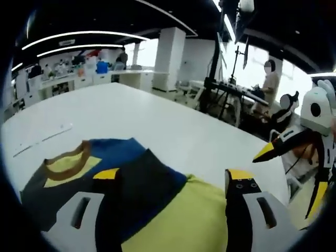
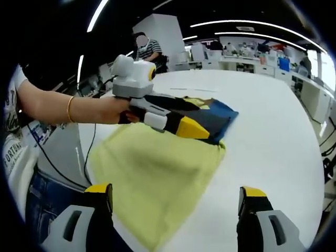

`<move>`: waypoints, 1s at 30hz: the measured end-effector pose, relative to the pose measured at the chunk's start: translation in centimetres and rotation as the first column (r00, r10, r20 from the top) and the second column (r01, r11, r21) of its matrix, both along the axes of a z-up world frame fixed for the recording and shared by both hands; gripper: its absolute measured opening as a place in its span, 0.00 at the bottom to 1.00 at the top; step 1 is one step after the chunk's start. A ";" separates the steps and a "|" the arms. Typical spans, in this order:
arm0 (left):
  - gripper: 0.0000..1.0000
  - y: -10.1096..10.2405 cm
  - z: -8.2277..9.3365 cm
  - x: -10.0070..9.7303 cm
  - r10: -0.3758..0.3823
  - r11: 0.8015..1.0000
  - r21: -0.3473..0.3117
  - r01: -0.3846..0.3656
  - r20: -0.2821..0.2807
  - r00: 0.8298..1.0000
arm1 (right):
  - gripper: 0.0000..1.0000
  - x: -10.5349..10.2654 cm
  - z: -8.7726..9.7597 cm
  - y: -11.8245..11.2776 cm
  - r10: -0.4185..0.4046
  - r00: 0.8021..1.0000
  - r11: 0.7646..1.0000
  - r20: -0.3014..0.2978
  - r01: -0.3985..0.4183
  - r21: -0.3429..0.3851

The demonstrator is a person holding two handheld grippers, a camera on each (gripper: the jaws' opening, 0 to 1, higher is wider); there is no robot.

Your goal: Fold the garment on the visible template until the final outline fits inside the template.

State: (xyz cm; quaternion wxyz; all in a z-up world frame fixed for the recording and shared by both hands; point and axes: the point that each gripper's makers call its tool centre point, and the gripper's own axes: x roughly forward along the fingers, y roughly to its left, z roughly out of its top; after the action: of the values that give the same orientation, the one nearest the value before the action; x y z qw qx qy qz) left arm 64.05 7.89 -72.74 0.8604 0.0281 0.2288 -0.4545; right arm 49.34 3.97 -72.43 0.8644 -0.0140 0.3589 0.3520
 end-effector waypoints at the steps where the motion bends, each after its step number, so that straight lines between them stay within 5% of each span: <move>1: 0.84 0.5 0.2 -0.1 -0.001 1.000 -0.005 0.001 0.005 1.000 | 0.99 0.0 0.0 0.1 0.005 1.000 1.000 0.000 -0.005 0.000; 12: 0.99 4.8 0.6 -1.8 -0.021 1.000 -0.014 0.022 0.024 0.999 | 0.99 -0.6 0.5 1.5 0.123 0.992 0.992 -0.002 -0.123 -0.029; 30: 0.95 9.6 1.0 -7.9 -0.126 0.992 0.009 0.126 0.001 0.992 | 0.95 -3.0 0.1 3.1 0.293 0.956 0.949 -0.029 -0.294 -0.113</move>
State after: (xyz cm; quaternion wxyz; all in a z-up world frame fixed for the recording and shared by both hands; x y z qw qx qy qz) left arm 56.10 17.45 -71.71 0.8300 0.0467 0.2280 -0.5068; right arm 46.37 7.12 -72.33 0.7979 -0.1152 0.3779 0.4552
